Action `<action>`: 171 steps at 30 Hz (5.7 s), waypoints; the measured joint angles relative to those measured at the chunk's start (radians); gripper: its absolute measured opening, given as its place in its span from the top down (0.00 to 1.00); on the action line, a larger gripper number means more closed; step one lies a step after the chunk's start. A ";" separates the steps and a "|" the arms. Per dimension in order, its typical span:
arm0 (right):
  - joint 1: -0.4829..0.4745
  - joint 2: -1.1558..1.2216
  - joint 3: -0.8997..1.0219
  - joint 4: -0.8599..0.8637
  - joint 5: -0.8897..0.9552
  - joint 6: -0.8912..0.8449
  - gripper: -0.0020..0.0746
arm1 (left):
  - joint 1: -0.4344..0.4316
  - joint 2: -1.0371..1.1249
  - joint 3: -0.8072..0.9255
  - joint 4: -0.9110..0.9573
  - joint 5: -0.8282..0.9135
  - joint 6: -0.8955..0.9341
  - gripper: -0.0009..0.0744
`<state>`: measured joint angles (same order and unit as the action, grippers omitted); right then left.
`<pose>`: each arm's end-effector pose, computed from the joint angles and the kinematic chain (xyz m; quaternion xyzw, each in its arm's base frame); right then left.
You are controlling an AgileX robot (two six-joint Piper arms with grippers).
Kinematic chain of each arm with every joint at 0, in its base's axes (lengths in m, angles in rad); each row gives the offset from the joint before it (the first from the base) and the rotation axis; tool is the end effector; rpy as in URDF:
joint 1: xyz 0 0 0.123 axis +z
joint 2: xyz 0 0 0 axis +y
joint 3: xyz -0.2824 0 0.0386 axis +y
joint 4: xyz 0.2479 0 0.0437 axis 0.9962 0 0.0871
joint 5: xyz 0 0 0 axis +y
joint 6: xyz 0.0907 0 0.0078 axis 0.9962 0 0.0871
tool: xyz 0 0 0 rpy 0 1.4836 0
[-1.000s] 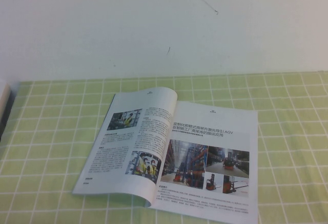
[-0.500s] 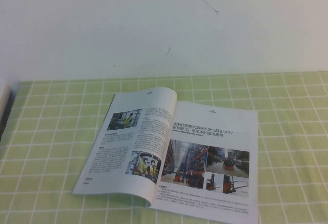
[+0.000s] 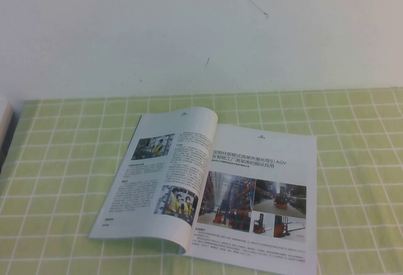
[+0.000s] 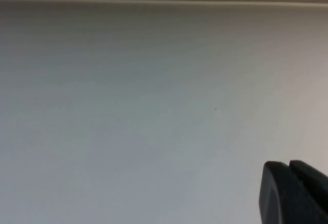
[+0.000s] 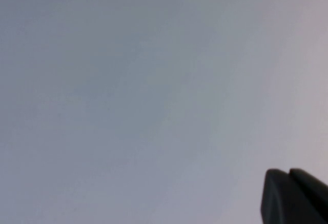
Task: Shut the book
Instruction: 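Close the open booklet and leave it lying on the table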
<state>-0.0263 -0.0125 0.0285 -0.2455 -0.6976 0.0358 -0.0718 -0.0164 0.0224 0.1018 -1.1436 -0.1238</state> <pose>0.0317 0.0134 0.2593 -0.0970 0.3906 -0.0514 0.9140 -0.0044 -0.0081 0.2843 0.0448 0.1731 -0.0833 0.9803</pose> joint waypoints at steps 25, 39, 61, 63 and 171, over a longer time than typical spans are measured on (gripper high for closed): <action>0.000 0.313 -0.699 0.075 0.855 0.101 0.98 | 0.000 0.365 -0.724 -0.134 1.448 0.131 0.99; 0.000 0.815 -0.842 0.678 1.274 -0.594 0.98 | 0.000 0.975 -0.830 -0.431 1.713 0.411 0.99; 0.427 1.844 -0.997 0.850 1.208 -0.790 0.98 | -0.085 1.787 -1.255 -0.388 1.713 0.475 0.99; 0.431 1.845 -0.997 0.845 1.204 -0.786 0.98 | -0.094 1.808 -1.257 -0.370 1.696 0.463 0.99; 0.419 0.166 -0.434 -0.104 1.461 0.115 0.98 | -0.191 0.320 -0.210 -0.168 1.176 0.134 0.99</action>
<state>0.3927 0.1537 -0.4055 -0.3498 0.7637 0.1509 -0.2625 0.3037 -0.1873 -0.0665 0.0325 0.0107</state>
